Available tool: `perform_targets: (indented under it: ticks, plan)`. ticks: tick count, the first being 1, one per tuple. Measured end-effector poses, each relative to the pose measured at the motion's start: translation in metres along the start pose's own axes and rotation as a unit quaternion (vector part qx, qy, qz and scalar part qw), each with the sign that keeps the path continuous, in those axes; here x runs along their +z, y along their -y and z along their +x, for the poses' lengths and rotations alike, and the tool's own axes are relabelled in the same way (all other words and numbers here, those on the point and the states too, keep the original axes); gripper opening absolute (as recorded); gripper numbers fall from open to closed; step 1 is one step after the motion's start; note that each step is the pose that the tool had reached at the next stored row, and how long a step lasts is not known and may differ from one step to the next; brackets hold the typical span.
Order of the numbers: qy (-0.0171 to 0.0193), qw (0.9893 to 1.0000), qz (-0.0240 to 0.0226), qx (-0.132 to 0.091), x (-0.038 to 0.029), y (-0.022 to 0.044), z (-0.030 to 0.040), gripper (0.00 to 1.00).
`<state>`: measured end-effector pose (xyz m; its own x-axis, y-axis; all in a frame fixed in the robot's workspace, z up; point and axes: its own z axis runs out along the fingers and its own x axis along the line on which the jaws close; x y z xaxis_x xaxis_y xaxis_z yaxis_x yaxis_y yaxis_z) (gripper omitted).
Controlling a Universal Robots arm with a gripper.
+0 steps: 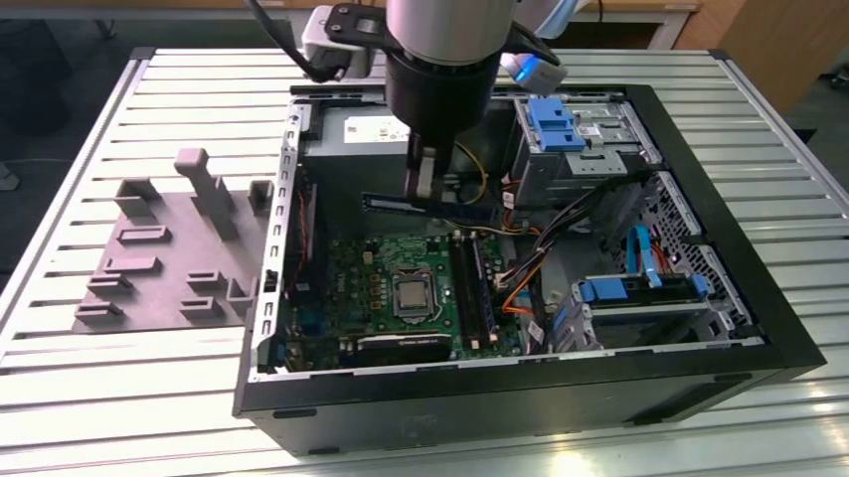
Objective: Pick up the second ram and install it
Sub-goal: 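Insert the second ram into the second slot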
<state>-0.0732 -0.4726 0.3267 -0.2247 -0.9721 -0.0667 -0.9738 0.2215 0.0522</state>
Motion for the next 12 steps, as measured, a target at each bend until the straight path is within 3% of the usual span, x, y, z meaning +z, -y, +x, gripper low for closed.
perform_targets:
  ticks: [3, 6, 12]
  plan:
    - [0.0014, 0.9996, 0.0018, 0.027, 0.0001, 0.0, 0.0, 0.12]
    - [0.0028, 0.9986, 0.0036, 0.053, 0.0001, 0.0, 0.0, 0.12]
    - [0.0054, 0.9945, 0.0069, 0.104, 0.0002, 0.0, 0.0, 0.12]
